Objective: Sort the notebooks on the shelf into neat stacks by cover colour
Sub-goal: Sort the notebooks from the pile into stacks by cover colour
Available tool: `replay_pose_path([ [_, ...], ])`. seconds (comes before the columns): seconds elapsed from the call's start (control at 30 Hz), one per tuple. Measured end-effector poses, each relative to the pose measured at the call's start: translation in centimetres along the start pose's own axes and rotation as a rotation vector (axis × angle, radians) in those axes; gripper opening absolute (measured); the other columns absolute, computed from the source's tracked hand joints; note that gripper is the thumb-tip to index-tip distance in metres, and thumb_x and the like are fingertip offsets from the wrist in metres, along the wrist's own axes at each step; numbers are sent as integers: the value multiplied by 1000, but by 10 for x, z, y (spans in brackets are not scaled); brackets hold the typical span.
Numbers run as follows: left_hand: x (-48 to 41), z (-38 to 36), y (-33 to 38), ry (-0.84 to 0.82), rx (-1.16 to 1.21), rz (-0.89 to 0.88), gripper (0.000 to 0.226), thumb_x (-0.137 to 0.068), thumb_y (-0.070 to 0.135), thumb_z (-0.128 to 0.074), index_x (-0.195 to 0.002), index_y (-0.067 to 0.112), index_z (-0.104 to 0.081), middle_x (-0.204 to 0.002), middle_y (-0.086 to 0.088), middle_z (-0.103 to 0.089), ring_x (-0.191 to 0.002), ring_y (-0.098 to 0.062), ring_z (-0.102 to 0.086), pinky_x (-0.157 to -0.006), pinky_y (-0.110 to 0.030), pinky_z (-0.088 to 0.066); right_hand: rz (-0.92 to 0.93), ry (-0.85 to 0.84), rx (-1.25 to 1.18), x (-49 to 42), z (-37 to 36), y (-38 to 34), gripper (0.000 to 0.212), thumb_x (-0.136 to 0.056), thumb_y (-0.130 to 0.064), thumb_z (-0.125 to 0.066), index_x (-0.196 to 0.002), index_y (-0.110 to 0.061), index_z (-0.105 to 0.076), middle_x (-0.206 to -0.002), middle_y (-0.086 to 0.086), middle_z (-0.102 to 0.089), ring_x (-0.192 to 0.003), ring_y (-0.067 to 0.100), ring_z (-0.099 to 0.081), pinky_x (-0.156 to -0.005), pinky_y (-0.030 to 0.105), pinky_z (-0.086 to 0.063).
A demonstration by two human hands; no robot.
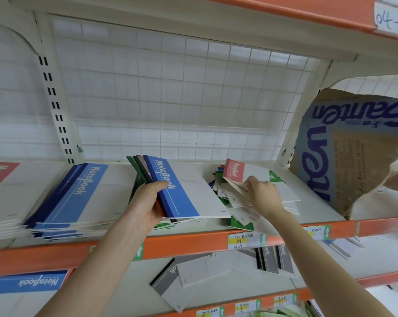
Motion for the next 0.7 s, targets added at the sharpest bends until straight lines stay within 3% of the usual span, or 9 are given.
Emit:
replay_pose_path([
  [0.07,1,-1,0,-8,1,-1,10,-96,11,-48,-105,12,-53,-91,-7,-62,-88,-26,-59,-77,-45,-45,150,265,-191,7,8,-8,30,-91,-18,-40,-82,0,-62,-53,10,-61,-39,22,-42,-44,22,-27],
  [0.13,1,-5,0,-25,2,-13,8,-98,13,-47,-94,15,-54,-92,-7,-61,-92,-26,-58,-82,-47,-45,340,371,-336,17,17,-25,31,-85,-20,-41,-78,-4,-67,-45,3,-58,-31,20,-46,-35,22,-26],
  [0.23,0,-14,-1,-60,19,-17,11,-98,15,-47,-92,13,-56,-96,-7,-63,-93,-26,-58,-83,-45,-45,644,320,-426,32,20,-59,27,-97,-29,-38,-99,-14,-61,-67,5,-69,-56,17,-61,-49,24,-43],
  [0.33,-1,-16,-4,-67,-28,0,22,-96,9,-49,-117,5,-54,-109,-15,-61,-93,-29,-60,-73,-42,-47,776,208,-495,40,28,-79,44,-99,-34,-30,-101,-6,-64,-96,9,-72,-82,19,-67,-68,27,-52],
  [0.4,-2,-12,-4,-50,-61,-17,25,-94,3,-49,-118,7,-52,-104,-14,-61,-83,-26,-61,-62,-37,-47,683,12,-649,38,31,-75,58,-97,-44,-28,-103,-1,-67,-110,7,-69,-96,17,-64,-81,24,-49],
  [0.47,-2,-7,-3,-40,-52,-21,21,-94,1,-49,-112,10,-51,-103,-13,-61,-79,-22,-60,-60,-36,-47,449,-139,-758,30,29,-60,57,-97,-47,-29,-110,-7,-67,-109,-2,-68,-96,12,-62,-85,25,-46],
  [0.53,-3,-3,-1,-36,-48,-20,21,-94,2,-49,-112,11,-52,-106,-14,-61,-80,-23,-61,-60,-36,-48,160,-148,-619,18,22,-37,43,-97,-37,-35,-114,-11,-64,-92,-6,-66,-82,12,-59,-75,27,-42],
  [0.63,-3,4,0,-28,-51,-12,29,-94,4,-49,-123,8,-51,-110,-14,-61,-84,-25,-61,-60,-35,-49,-117,-248,-371,2,7,-9,40,-95,-34,-46,-129,-15,-52,-116,6,-60,-105,26,-55,-81,30,-40],
  [0.7,-4,6,1,-14,-47,-3,33,-94,5,-50,-127,7,-49,-110,-14,-61,-87,-27,-61,-60,-36,-49,-202,-360,-282,-4,-3,-1,41,-91,-45,-50,-119,-16,-55,-112,3,-58,-108,27,-55,-81,31,-41],
])
Point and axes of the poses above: each hand's wrist, its own x-axis away from the middle knuckle, its own z-axis out of the back of the hand, y = z × x, the point moved 2 cm from there along -x, towards the middle knuckle
